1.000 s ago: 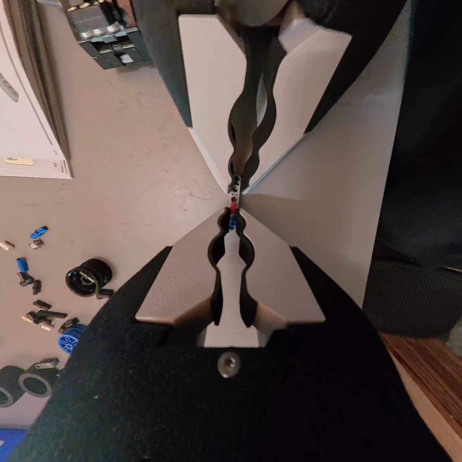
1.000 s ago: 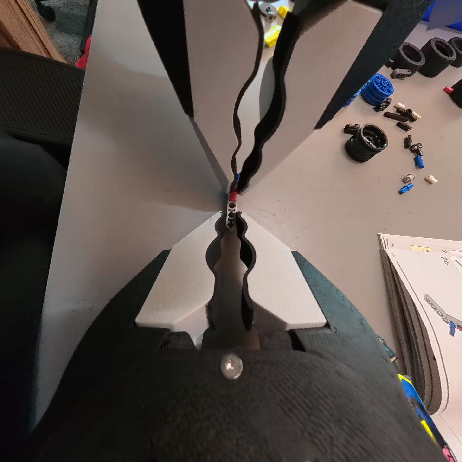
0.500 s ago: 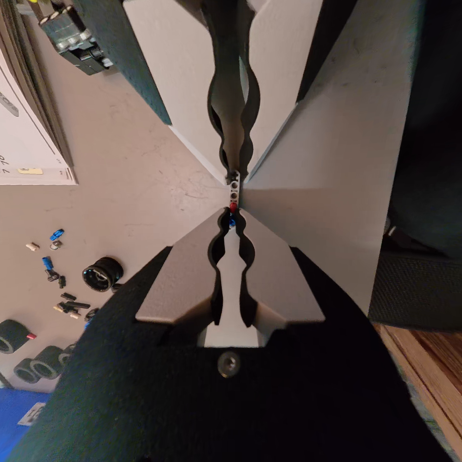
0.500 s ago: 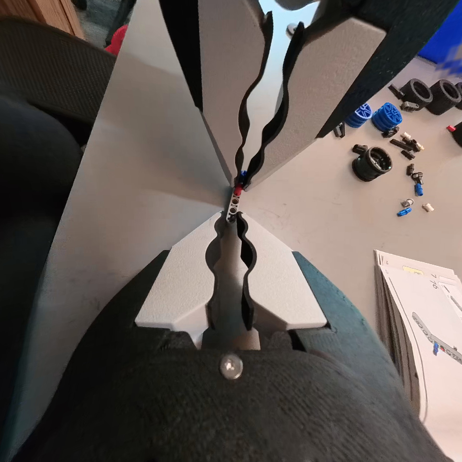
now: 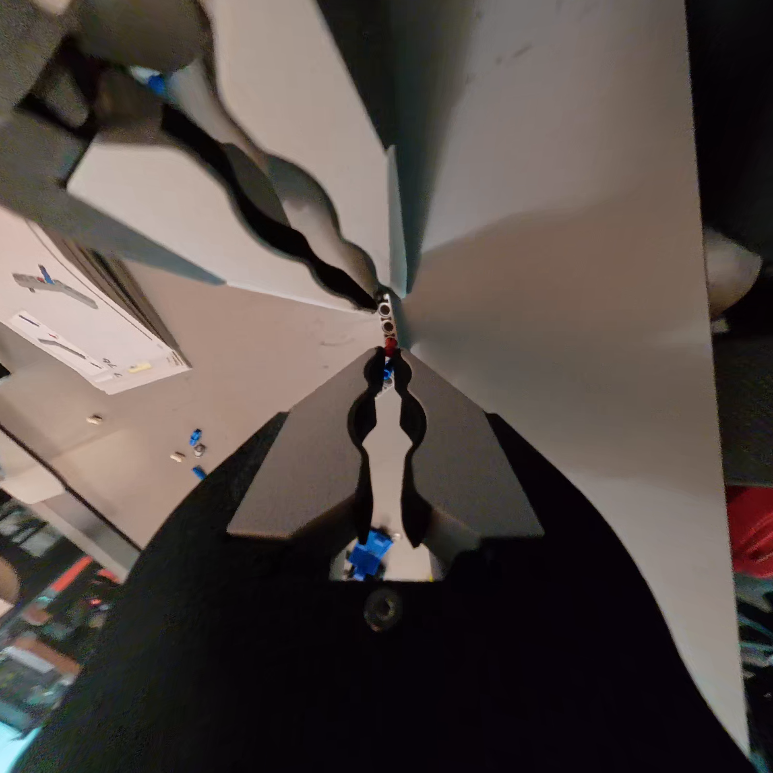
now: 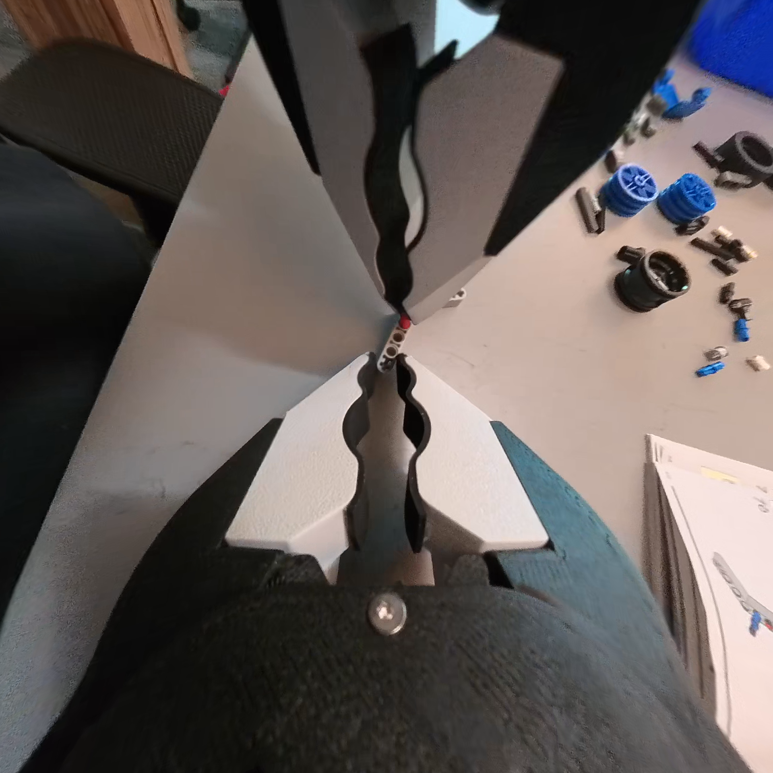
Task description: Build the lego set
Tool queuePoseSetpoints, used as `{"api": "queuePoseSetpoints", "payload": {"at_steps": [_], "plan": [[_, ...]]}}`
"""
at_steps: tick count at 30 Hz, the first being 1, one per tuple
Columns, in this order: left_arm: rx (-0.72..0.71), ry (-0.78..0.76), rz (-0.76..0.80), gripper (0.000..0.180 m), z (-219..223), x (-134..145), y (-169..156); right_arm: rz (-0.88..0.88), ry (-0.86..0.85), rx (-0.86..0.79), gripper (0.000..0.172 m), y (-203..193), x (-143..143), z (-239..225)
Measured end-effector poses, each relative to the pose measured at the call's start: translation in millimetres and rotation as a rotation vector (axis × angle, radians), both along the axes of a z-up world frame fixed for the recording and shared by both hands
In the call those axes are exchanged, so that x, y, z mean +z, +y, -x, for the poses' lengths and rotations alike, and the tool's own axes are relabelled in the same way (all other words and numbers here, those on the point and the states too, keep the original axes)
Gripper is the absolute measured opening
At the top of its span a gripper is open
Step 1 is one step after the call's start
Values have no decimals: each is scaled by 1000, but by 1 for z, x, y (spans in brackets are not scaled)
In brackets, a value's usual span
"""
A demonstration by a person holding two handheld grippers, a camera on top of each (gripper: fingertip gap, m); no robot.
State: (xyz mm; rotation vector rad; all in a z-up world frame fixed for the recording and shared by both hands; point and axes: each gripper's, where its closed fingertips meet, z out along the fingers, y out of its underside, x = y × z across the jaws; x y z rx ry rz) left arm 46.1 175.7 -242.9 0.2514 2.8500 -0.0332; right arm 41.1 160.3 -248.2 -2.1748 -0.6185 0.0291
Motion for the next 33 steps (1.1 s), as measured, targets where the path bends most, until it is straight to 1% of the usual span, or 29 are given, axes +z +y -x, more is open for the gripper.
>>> {"api": "queuePoseSetpoints", "payload": {"at_steps": [2, 5, 9, 12, 16, 20, 23, 25, 27, 29, 33], "plan": [[-56, -13, -62, 0, 0, 0, 0, 18, 33, 3, 8, 0, 0, 0], [-75, -4, -105, 1, -1, 0, 0, 2, 0, 2, 8, 0, 0, 0], [-25, 49, -76, 1, -1, 0, 0, 2, 1, -3, 8, 0, 0, -1], [6, 73, -36, 1, -2, 0, 0, 23, 42, -8, 8, 0, 0, -1], [-7, 70, 46, 0, -3, -1, -2, 14, 23, -4, 8, -1, 0, -2], [-67, 39, 9, 0, -3, 0, -5, 28, 48, -4, 8, -1, -1, -2], [-66, 39, 29, 0, -4, -3, -9, 37, 65, -5, 8, -1, -1, -2], [-62, 28, -17, 0, -9, -4, -3, 33, 58, -9, 7, 1, -1, -2], [-12, 66, 61, 0, -8, -6, -5, 33, 65, -3, 6, 1, -1, 0], [49, 89, 162, 0, -7, -2, -8, 36, 68, -8, 6, 2, -1, -1], [266, 105, 436, 0, -14, 9, -12, 33, 62, -16, 7, 2, -1, -3]]}}
